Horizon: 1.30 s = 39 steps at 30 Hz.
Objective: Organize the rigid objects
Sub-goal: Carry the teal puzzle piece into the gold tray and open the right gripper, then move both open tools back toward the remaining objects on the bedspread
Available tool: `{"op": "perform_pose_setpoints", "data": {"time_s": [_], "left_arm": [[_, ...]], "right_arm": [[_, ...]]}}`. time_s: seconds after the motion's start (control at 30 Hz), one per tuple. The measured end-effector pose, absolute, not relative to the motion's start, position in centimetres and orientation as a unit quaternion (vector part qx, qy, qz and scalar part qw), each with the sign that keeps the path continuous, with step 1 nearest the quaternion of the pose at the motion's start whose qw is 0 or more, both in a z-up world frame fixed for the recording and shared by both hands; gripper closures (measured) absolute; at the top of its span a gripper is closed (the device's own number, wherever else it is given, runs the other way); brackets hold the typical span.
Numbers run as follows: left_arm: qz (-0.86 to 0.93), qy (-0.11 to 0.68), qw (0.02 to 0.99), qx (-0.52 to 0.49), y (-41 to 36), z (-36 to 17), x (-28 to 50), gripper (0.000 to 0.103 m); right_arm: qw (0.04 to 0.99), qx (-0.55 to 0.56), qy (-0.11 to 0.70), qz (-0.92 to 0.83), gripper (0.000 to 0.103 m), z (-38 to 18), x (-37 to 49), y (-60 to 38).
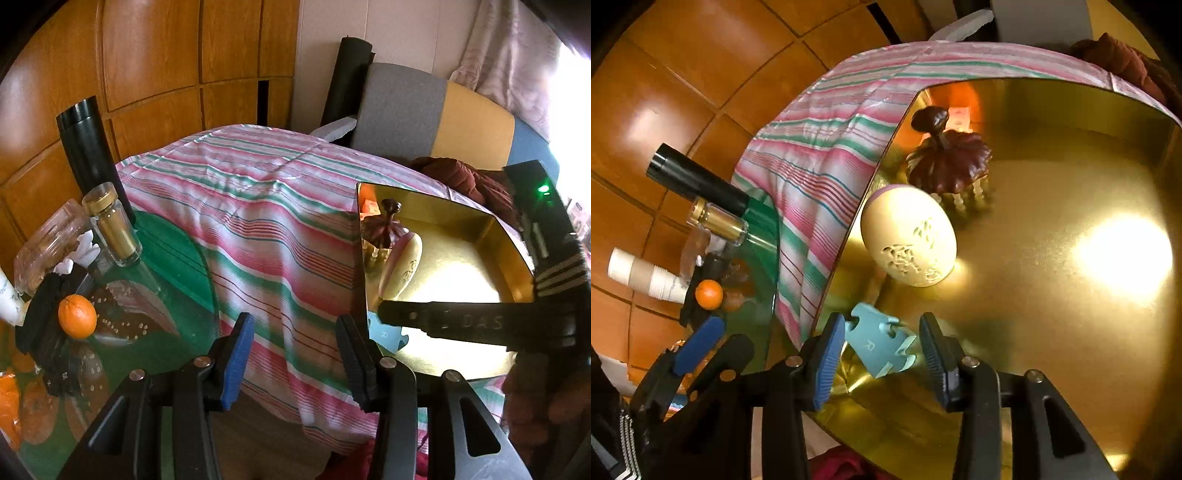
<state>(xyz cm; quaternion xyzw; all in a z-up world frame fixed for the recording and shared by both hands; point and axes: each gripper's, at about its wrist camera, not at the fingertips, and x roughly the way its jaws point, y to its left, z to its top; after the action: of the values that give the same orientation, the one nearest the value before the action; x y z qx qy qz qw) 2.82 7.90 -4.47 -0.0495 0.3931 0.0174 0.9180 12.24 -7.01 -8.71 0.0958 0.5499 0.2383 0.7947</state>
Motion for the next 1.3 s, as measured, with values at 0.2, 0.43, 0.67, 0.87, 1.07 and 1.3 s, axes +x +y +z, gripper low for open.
{"op": "perform_pose_setpoints", "data": {"time_s": [0.2, 0.43, 0.67, 0.87, 1.07, 1.3], "left_arm": [[0.011, 0.385, 0.922, -0.040, 7.2, -3.9, 2.5, 0.056], [-0.006, 0.374, 0.927, -0.018, 5.5, -2.9, 2.0, 0.056], [-0.032, 0.369, 0.929, 0.002, 3.3, -2.3, 1.7, 0.056], [-0.059, 0.364, 0.929, 0.025, 0.7, -1.7, 1.5, 0.056], [-0.088, 0.362, 0.927, 0.049, -2.2, -1.2, 1.7, 0.056], [-0.128, 0.359, 0.921, 0.082, -6.1, -0.8, 1.9, 0.056]], "right_arm": [[0.833, 0.082, 0.499, 0.225, 0.061, -5.4, 10.7, -8.9], [0.874, 0.045, 0.443, 0.193, 0.061, -2.2, 8.6, -12.4], [0.901, 0.050, 0.409, 0.138, 0.061, -0.5, 7.0, -18.2], [0.914, 0.059, 0.393, 0.077, 0.061, 0.3, 6.1, -24.5], [0.920, 0.082, 0.382, -0.006, 0.061, 1.0, 4.8, -32.7], [0.912, 0.114, 0.368, -0.142, 0.061, 0.6, 3.1, -44.1]]}}
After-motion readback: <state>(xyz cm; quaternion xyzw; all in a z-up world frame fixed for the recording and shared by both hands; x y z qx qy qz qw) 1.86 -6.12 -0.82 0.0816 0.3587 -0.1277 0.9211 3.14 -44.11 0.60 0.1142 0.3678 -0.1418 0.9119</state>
